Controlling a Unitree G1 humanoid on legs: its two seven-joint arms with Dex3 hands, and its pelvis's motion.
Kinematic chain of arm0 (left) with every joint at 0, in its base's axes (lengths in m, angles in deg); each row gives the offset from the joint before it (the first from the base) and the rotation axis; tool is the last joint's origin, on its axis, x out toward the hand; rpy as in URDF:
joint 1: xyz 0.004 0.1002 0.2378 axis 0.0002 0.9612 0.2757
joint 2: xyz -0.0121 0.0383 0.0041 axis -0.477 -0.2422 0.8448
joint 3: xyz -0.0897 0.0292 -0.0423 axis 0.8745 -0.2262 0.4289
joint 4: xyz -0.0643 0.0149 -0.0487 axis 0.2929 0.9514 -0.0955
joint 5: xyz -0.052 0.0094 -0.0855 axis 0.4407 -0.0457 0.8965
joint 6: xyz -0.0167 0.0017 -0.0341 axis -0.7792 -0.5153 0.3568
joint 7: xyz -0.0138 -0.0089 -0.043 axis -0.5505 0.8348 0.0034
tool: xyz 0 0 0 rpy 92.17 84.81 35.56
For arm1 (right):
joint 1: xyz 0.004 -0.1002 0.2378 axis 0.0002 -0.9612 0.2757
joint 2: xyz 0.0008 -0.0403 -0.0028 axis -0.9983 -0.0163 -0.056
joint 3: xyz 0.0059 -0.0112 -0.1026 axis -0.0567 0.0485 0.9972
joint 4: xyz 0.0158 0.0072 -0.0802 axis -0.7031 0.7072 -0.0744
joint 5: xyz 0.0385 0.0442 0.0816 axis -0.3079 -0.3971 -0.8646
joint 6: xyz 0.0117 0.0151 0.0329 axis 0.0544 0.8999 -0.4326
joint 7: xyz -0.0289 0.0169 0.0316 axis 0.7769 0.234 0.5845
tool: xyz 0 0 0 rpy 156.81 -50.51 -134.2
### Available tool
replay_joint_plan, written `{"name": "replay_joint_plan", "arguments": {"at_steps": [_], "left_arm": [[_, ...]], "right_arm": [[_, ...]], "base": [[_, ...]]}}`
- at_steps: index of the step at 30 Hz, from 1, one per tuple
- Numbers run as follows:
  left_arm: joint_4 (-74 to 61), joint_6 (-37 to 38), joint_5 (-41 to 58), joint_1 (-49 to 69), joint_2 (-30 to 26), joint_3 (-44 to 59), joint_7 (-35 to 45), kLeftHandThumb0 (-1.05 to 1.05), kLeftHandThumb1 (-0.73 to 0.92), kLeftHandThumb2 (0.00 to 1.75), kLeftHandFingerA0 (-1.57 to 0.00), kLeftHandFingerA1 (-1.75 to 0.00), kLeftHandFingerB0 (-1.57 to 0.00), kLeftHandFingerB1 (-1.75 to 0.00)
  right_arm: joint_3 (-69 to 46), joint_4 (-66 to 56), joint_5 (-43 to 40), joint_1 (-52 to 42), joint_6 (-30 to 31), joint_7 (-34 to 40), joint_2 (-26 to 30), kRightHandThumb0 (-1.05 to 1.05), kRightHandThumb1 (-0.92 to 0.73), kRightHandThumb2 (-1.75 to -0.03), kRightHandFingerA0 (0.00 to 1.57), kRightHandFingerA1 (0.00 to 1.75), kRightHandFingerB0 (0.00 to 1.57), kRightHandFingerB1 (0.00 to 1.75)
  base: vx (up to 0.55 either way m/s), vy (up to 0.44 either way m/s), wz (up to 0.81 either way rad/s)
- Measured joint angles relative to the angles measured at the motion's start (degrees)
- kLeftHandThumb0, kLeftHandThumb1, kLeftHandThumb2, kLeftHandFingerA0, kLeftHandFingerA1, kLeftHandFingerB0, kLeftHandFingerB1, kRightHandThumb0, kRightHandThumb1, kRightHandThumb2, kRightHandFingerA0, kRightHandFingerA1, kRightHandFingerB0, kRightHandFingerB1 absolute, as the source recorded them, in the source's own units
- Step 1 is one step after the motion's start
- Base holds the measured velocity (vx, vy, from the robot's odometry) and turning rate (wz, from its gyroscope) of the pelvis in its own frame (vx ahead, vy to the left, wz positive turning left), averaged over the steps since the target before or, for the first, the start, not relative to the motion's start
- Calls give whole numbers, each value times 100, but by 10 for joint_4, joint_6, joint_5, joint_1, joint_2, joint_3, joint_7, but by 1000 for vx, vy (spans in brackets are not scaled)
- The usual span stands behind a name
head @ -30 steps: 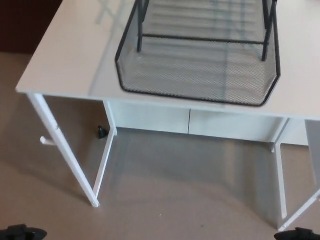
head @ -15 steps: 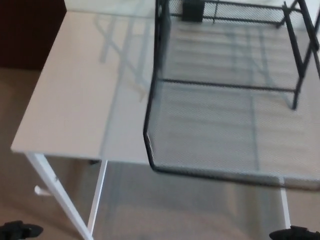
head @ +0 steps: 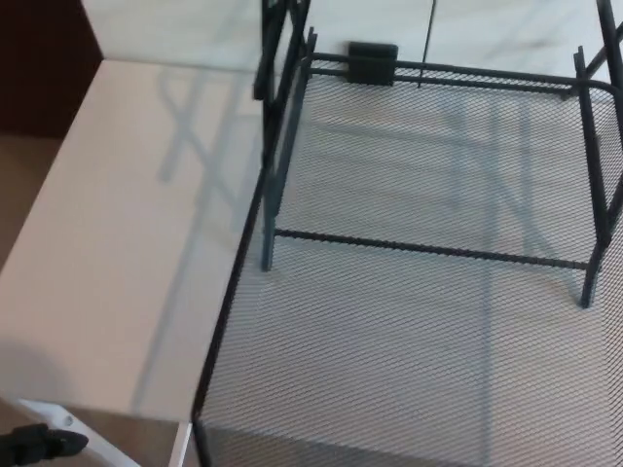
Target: The robot walk towards a table in front and then pushes a layer of a file tray back to its original position using its right hand
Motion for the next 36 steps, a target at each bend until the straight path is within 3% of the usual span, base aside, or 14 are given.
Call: {"name": "replay_joint_plan", "arguments": {"at_steps": [6,14,36], "left_arm": [[0,0,0,-1,0,0,0,-50,44,72,-61,-50,-41,-44],[4,0,0,5,-5,1,-1,-51,45,72,-60,-50,-40,-44],[4,0,-1,4,-1,-1,-4,-49,44,72,-61,-50,-41,-44]], "right_arm": [[0,0,0,-3,3,0,0,-29,-63,-58,56,46,51,44],[0,1,-1,-6,5,-2,-7,-29,-63,-58,56,47,51,45],[-1,4,0,-5,7,-2,-2,-29,-63,-58,56,45,51,44]], "base": [[94,-239,-10],[-76,168,4],[-47,-58,-2]]}}
